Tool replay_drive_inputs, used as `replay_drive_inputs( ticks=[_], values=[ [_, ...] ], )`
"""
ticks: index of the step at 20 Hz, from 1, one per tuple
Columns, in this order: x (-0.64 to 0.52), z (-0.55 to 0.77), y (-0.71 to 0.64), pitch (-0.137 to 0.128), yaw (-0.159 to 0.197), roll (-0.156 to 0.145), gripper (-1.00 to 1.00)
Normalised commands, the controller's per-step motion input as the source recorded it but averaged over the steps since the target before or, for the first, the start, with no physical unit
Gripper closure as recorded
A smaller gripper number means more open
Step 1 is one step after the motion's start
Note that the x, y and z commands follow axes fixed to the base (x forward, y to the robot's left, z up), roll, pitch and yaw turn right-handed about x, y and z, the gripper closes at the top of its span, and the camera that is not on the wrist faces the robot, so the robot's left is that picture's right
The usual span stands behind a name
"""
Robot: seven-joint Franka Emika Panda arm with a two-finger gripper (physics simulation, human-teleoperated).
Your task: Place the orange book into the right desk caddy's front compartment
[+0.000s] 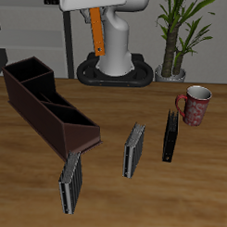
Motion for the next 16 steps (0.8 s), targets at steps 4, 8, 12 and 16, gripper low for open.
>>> replay_drive_inputs(
  ticks=[4, 8, 12, 16],
  values=[
    [-0.04, -0.32, -0.51, 0.041, 0.116, -0.075, 1.0],
    [-0.06, -0.24, -0.56, 0.051, 0.055, -0.082, 1.0],
    [-0.14, -0.08, -0.33, -0.005, 0.082, -0.06, 1.0],
    [-0.14, -0.11, -0.22, 0.0, 0.098, -0.034, 1.0]
  ],
)
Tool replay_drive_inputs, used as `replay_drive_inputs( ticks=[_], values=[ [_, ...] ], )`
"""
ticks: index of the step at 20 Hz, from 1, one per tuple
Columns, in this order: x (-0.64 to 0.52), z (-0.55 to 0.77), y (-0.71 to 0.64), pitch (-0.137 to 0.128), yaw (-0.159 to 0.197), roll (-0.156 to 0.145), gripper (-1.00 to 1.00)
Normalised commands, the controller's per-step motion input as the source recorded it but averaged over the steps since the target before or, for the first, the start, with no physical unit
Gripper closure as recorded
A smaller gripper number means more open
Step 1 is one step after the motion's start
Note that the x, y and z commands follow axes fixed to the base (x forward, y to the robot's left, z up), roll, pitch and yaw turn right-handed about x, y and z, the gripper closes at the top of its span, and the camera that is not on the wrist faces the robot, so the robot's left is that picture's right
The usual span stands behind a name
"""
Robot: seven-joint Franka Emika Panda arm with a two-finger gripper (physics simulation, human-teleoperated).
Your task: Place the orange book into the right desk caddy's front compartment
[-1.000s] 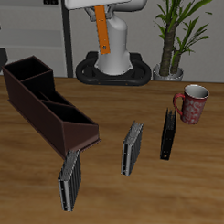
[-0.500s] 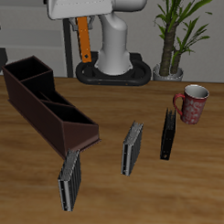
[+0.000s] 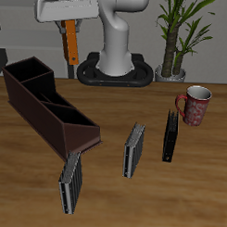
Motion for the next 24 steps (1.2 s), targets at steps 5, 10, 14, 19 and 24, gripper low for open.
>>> replay_drive_inputs(
  ticks=[5, 10, 14, 19, 24],
  values=[
    [-0.05, -0.09, -0.17, 0.0, 0.077, -0.033, 1.0],
    [0.03, -0.11, -0.17, 0.008, 0.047, -0.03, 1.0],
    [0.04, -0.24, -0.3, 0.037, 0.055, -0.056, 1.0],
    [-0.06, -0.05, -0.15, 0.009, 0.03, -0.04, 1.0],
    [-0.06, 0.01, -0.03, -0.012, 0.06, -0.005, 1.0]
  ],
)
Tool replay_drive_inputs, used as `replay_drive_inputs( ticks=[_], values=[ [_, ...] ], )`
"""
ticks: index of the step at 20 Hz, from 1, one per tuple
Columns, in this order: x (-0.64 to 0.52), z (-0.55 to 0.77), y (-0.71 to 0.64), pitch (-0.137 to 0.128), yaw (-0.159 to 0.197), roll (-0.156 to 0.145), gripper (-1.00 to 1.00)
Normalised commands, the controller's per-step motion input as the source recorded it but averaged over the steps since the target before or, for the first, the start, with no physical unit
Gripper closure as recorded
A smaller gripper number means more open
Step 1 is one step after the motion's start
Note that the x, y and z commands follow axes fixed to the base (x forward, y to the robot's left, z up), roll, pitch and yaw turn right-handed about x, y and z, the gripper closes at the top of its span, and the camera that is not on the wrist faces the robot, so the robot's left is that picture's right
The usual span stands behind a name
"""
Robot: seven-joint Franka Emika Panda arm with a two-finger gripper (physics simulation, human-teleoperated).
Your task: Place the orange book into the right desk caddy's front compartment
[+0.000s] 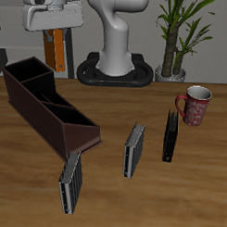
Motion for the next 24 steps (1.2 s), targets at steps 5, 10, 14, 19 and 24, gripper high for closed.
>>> replay_drive_inputs(
  ticks=[5, 10, 14, 19, 24],
  values=[
    [0.07, -0.07, -0.06, 0.006, 0.032, -0.018, 1.0],
    [0.02, -0.14, -0.04, 0.022, 0.004, -0.019, 1.0],
    [0.09, -0.14, 0.06, 0.015, 0.052, 0.018, 1.0],
    [0.11, -0.09, 0.07, 0.013, 0.013, 0.017, 1.0],
    [0.03, -0.04, 0.03, 0.003, 0.006, 0.011, 1.0]
  ],
)
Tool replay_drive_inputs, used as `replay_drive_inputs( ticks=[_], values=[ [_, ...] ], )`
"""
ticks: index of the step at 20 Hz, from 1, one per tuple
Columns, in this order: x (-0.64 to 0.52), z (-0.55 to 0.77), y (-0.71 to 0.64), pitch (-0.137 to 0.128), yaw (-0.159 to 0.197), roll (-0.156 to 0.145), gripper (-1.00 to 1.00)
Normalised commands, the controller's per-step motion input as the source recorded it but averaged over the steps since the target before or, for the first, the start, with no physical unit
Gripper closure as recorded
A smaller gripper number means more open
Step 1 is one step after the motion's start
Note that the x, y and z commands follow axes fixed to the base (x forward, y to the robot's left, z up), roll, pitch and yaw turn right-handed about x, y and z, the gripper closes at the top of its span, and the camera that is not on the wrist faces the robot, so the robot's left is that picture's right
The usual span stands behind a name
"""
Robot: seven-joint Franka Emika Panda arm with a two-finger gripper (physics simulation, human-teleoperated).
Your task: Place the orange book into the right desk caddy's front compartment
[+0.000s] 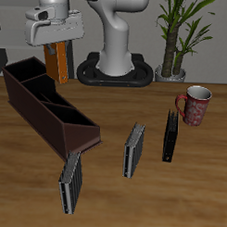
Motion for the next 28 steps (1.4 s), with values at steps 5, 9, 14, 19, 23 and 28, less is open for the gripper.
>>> replay_drive_inputs(
  ticks=[5, 9, 14, 19, 23, 28],
  values=[
    [0.02, -0.09, 0.02, 0.026, -0.026, 0.008, 1.0],
    [0.02, -0.09, 0.0, 0.002, 0.002, 0.005, 1.0],
    [0.03, -0.13, -0.05, 0.02, -0.014, -0.006, 1.0],
    [0.07, -0.14, -0.08, 0.03, -0.03, -0.009, 1.0],
    [0.06, -0.19, -0.04, 0.032, -0.02, -0.008, 1.0],
    [0.01, -0.03, -0.03, 0.002, -0.011, -0.008, 1.0]
  ],
)
